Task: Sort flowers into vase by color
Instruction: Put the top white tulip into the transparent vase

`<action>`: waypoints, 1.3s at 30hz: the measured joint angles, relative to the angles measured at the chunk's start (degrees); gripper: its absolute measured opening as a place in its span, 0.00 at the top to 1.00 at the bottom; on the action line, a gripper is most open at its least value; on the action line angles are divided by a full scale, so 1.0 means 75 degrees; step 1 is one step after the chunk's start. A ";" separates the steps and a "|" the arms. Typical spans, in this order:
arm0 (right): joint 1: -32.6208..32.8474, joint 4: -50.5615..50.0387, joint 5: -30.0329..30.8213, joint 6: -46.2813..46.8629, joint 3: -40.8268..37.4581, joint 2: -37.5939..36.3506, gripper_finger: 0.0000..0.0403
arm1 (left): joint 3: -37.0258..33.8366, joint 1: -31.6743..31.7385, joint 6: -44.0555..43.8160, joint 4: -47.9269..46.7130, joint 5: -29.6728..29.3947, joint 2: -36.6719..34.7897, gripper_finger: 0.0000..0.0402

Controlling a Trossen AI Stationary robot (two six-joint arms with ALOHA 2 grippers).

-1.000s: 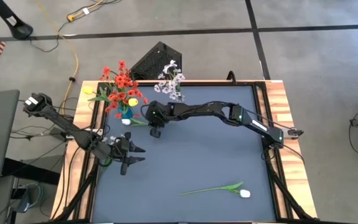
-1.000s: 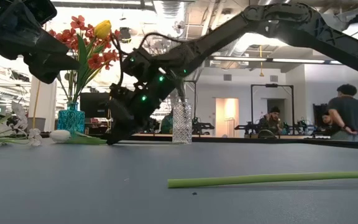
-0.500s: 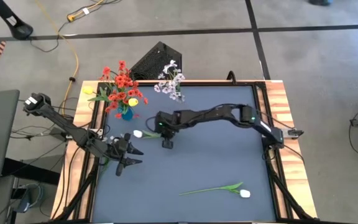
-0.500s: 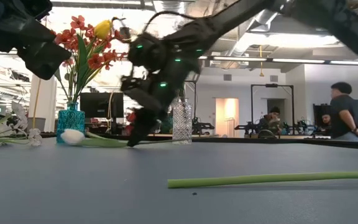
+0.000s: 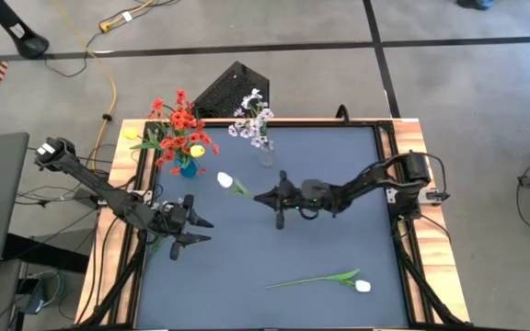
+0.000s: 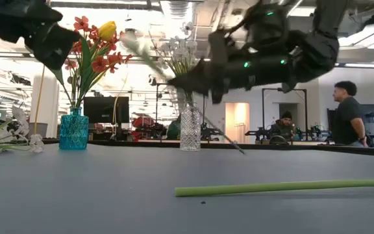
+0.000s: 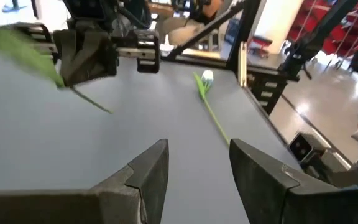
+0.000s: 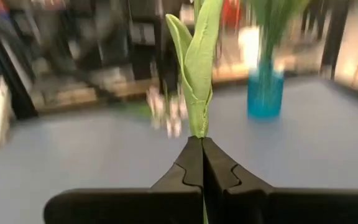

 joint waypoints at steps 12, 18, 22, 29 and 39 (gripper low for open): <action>0.0608 0.1505 -0.1030 -0.0834 0.0991 -0.0013 0.96 | 0.0000 0.0144 0.0734 0.1783 -0.1416 0.1132 0.60; 0.0705 0.1560 -0.1099 -0.1007 0.1741 -0.0015 0.96 | -0.0003 0.0316 0.1287 0.3181 -0.1409 0.2108 0.60; 0.0698 0.1417 -0.1204 -0.1009 0.2005 -0.0013 0.96 | -0.0006 0.0404 0.1847 0.4447 -0.1544 0.2891 0.60; 0.0778 0.2052 -0.1232 -0.0972 0.2240 0.0798 0.96 | -0.0003 0.0592 0.2650 0.6938 -0.1489 0.4349 0.60; 0.0640 0.2651 -0.1237 -0.0744 0.2860 0.1753 0.96 | 0.0000 0.0821 0.2286 0.8337 -0.1016 0.5549 0.60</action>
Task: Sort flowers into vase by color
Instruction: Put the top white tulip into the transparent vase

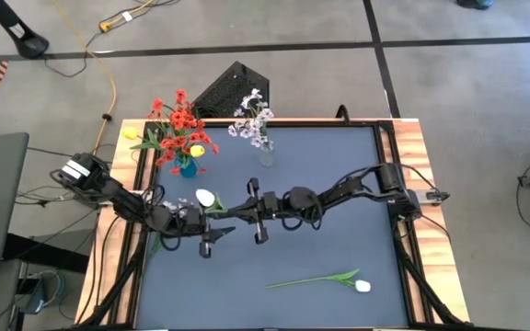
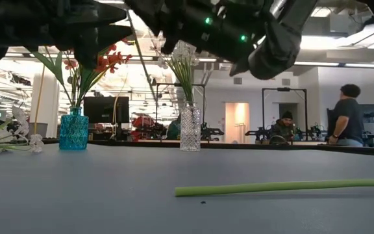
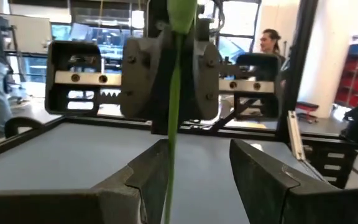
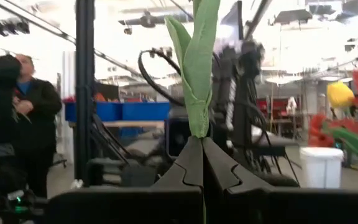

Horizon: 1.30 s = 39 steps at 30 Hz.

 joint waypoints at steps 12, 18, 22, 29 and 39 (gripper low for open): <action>0.0002 -0.0066 0.0003 -0.0003 0.0043 -0.0011 0.96 | 0.0000 0.0117 -0.0026 0.0010 -0.0261 0.0018 0.60; 0.0027 -0.0053 0.0197 -0.0070 0.0043 -0.0011 0.96 | 0.0000 0.0117 -0.0045 0.0257 -0.0259 0.0018 0.65; 0.0055 -0.0027 0.0213 -0.0181 0.0043 -0.0011 0.96 | 0.0000 0.0117 -0.0041 0.0293 -0.0249 0.0018 0.70; 0.0183 -0.0274 0.0227 -0.0255 0.0192 -0.0011 0.96 | 0.0050 0.0117 -0.0030 0.0352 -0.0241 0.0018 0.79; 0.0208 -0.0468 0.0221 -0.0436 0.0192 -0.0014 0.91 | 0.0192 0.0114 0.0076 0.0126 0.0098 0.0018 0.95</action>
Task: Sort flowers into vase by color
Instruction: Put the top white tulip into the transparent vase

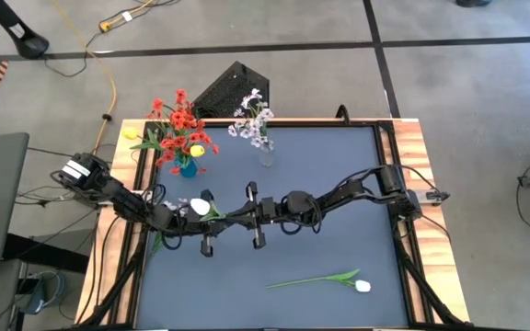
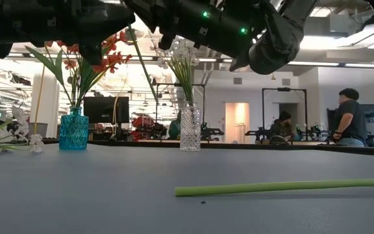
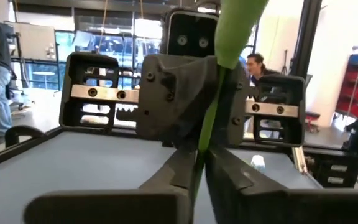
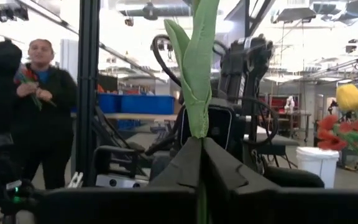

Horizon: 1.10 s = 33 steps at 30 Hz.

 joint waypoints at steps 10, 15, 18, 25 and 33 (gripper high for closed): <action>-0.0305 -0.0993 -0.0291 0.0427 0.0000 -0.0150 0.60 | 0.0000 -0.0240 -0.0100 -0.0335 -0.0580 -0.0014 1.00; -0.0610 -0.3452 -0.1495 0.0679 0.0000 -0.0908 0.46 | -0.0067 -0.0469 -0.0417 -0.1436 -0.1265 -0.0488 1.00; -0.0708 -0.4516 -0.1629 0.0522 0.0002 -0.1315 0.41 | -0.0067 -0.0472 -0.0808 -0.2290 -0.1365 -0.0978 1.00; -0.0646 -0.4118 -0.1459 0.0362 0.0020 -0.1111 0.39 | -0.0067 -0.0316 -0.1660 -0.3607 -0.1323 -0.1477 1.00; -0.0591 -0.3742 -0.1032 0.0229 0.0286 -0.0710 0.39 | -0.0064 -0.0309 -0.1733 -0.3604 -0.1160 -0.1454 1.00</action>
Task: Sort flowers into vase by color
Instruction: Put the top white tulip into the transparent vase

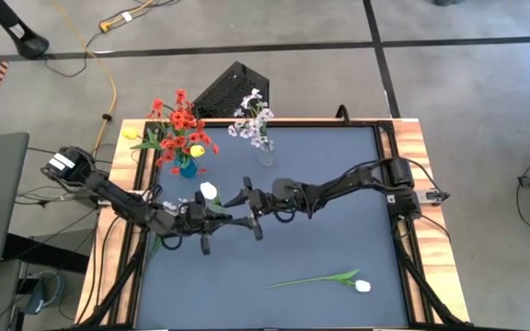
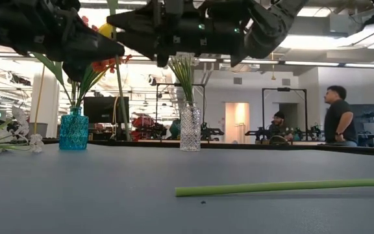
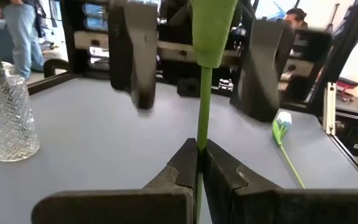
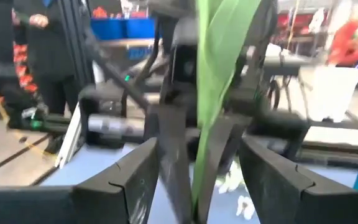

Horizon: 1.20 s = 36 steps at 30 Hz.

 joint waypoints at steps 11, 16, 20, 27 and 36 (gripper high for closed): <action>0.0061 -0.0189 0.0049 0.0001 0.0189 0.0161 0.56 | 0.0000 0.0000 -0.0112 -0.0160 -0.0003 0.0003 1.00; 0.0040 -0.0275 0.0052 0.0201 0.0189 0.0160 0.70 | 0.0000 0.0000 -0.0112 -0.0157 -0.0005 0.0003 1.00; 0.0040 -0.0408 0.0052 0.0208 0.0189 0.0160 0.81 | 0.0000 0.0000 -0.0121 -0.0154 0.0001 0.0003 1.00; -0.0057 -0.0518 -0.0268 0.0154 0.0186 0.0090 0.94 | 0.0000 -0.0065 0.0152 -0.0150 -0.0038 -0.0004 0.91; -0.0554 -0.2212 -0.0361 -0.0526 0.0173 -0.0820 0.94 | 0.0000 -0.0598 0.0503 -0.1201 -0.1306 -0.0829 0.67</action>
